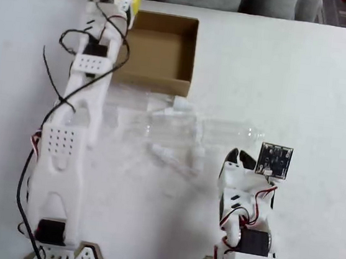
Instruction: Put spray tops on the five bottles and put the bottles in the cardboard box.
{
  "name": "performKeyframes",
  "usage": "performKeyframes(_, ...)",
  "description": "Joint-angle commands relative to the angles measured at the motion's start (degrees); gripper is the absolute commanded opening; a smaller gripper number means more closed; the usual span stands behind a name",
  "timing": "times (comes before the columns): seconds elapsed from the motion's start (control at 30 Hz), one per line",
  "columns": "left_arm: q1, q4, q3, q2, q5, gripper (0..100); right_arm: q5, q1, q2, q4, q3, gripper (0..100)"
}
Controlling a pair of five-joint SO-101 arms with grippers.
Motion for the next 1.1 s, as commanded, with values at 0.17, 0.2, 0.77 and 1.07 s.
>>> performKeyframes(0.17,1.3,31.4,-1.8,-19.5,0.0,2,0.3,-1.7,-0.7,-1.6,0.5,1.8)
performKeyframes(0.2,1.6,34.2,-1.8,-20.4,0.0,2,0.3,-2.0,-0.7,-1.6,0.5,1.8)
performKeyframes(0.77,0.3,57.8,-1.8,-27.6,8.4,2,0.2,-27.6,-0.3,-30.0,0.5,1.7)
performKeyframes(1.07,1.6,66.4,-1.7,-36.0,7.8,2,0.2,-33.5,-0.2,-36.8,0.5,1.7)
